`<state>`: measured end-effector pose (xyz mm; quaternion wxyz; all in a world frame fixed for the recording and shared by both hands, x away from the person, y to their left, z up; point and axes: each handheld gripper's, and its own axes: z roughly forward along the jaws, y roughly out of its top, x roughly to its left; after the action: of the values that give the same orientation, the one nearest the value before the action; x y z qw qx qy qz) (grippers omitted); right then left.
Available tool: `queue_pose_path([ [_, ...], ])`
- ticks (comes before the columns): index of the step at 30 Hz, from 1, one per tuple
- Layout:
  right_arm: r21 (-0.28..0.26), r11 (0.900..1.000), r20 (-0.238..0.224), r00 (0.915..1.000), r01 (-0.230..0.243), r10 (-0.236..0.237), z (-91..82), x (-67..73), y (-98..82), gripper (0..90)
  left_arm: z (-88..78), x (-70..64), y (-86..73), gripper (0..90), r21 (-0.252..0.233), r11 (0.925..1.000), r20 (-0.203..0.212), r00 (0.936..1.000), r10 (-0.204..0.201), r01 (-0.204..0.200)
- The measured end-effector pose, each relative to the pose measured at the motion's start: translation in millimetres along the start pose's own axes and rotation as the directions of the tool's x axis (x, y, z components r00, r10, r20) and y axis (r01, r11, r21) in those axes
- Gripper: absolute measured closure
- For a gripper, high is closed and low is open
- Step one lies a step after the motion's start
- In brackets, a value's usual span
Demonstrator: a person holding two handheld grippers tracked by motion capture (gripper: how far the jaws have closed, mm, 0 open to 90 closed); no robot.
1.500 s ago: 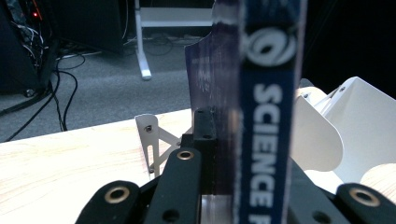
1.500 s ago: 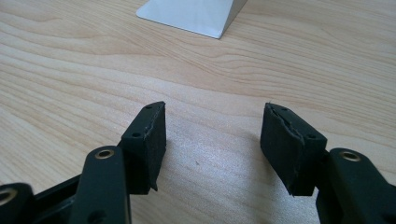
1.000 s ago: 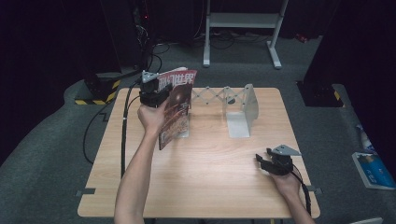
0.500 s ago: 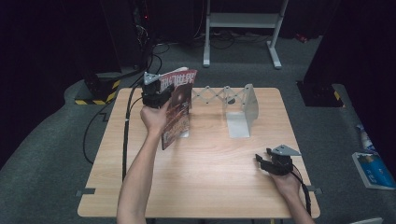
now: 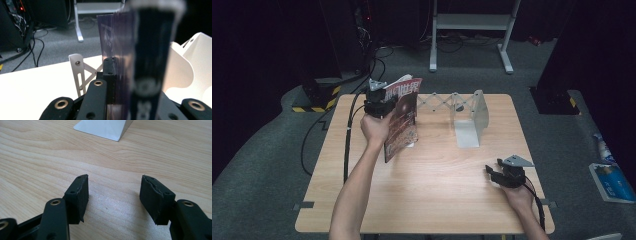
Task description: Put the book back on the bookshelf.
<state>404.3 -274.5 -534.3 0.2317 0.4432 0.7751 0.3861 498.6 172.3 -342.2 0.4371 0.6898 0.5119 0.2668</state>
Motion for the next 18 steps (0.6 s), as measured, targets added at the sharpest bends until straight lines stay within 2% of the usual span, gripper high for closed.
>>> queue_pose_path([
  [4, 0.0, 1.0, 0.0, 1.0, 0.001, -0.001, -0.1, 0.1, -0.1, 40.4, 0.0, 1.9, 2.1, 82.6, 0.04, 0.9991, 0.003, 0.9999, -0.011, 0.011],
  [12, -0.001, 1.0, -0.001, 1.0, 0.003, -0.003, -0.1, 0.1, -0.1, 40.4, -2.5, -0.2, 8.2, 82.7, 0.109, 0.994, 0.011, 0.9999, 0.004, -0.005],
  [18, 0.0, 1.0, -0.002, 1.0, 0.003, -0.003, -0.1, 0.1, 0.0, 40.5, -4.9, 3.0, 9.2, 82.7, 0.158, 0.9873, 0.019, 0.9996, -0.02, 0.017],
])
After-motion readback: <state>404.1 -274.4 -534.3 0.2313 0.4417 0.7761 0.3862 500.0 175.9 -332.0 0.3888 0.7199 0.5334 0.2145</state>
